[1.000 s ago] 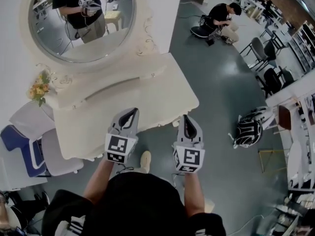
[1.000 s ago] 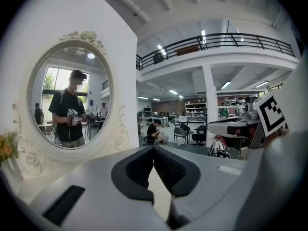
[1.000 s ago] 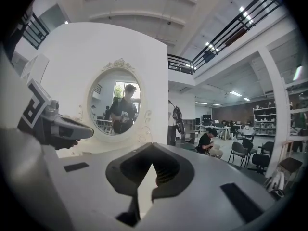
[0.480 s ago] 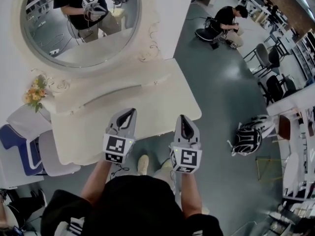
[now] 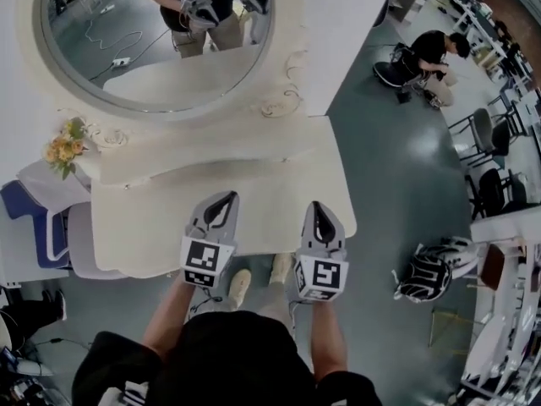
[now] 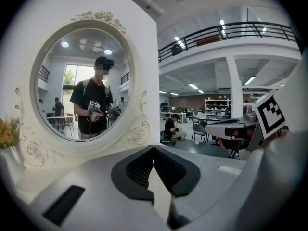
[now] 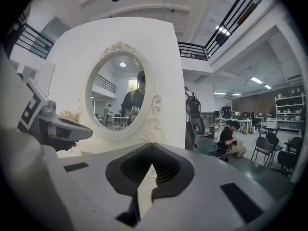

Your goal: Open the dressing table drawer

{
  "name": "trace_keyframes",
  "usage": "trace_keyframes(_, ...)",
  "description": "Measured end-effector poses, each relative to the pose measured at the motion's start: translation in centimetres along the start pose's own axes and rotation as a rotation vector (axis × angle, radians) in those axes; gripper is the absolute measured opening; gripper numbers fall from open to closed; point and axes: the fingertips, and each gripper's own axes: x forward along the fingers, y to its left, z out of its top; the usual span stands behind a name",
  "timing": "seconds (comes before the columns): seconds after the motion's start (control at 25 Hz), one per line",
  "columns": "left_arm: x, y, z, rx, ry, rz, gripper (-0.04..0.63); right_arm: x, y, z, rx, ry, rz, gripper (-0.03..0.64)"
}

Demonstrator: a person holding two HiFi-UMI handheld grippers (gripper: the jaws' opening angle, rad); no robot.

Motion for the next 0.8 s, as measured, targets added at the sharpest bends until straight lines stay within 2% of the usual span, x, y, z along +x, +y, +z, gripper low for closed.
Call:
trace_keyframes(0.2,3.4,1.6,-1.2,-0.045,0.032,0.089,0.003,4.6,-0.9,-2.3,-0.026,0.082,0.093,-0.002)
trace_keyframes(0.36,5.0,2.7,-2.0,-0.07,0.049,0.149,0.003,7.8,-1.1,-3.2,-0.021,0.08,0.165,-0.002)
trace_keyframes(0.8,8.9,5.7,-7.7,-0.151,0.126,0.256,0.003,14.6,-0.6,-10.4,-0.027,0.188,0.256,-0.002)
